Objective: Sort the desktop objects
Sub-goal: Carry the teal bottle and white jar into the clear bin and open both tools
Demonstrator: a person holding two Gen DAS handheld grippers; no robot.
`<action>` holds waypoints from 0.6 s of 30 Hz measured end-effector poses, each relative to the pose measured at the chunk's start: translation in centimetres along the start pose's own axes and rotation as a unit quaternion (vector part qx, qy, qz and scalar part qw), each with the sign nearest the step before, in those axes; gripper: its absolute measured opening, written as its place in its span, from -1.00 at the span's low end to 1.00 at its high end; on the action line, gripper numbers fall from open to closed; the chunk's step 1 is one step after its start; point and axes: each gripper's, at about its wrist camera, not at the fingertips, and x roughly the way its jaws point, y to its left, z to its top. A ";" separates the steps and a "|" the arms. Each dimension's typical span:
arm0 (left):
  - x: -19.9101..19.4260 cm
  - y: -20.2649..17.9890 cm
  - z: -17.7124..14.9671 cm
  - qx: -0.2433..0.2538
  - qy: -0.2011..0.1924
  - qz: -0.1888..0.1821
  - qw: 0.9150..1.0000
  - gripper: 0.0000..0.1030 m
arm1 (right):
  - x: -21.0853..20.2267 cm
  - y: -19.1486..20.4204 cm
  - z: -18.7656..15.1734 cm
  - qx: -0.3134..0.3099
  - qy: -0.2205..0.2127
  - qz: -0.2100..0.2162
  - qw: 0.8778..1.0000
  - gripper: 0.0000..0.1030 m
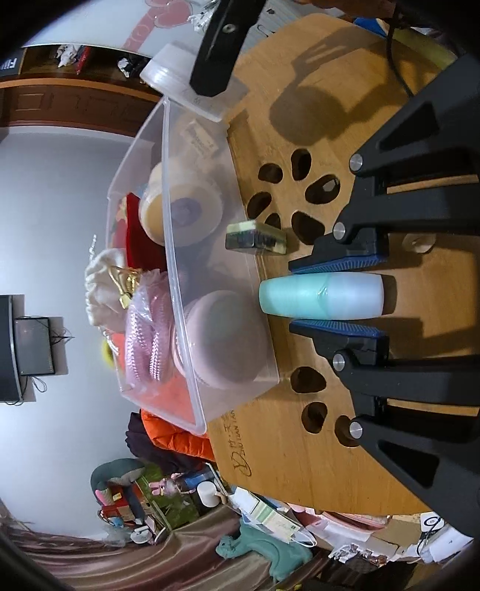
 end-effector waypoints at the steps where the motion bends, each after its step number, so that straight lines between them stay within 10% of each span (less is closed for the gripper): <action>1: -0.3 0.0 -0.1 -0.002 -0.004 -0.006 1.000 -0.53 | -0.2 -0.1 0.1 0.001 -0.003 -0.001 1.000 0.21; 18: -6.0 2.7 3.6 -0.015 -0.078 -0.025 0.996 -0.53 | -3.0 -1.4 2.7 0.007 -0.052 -0.007 0.999 0.21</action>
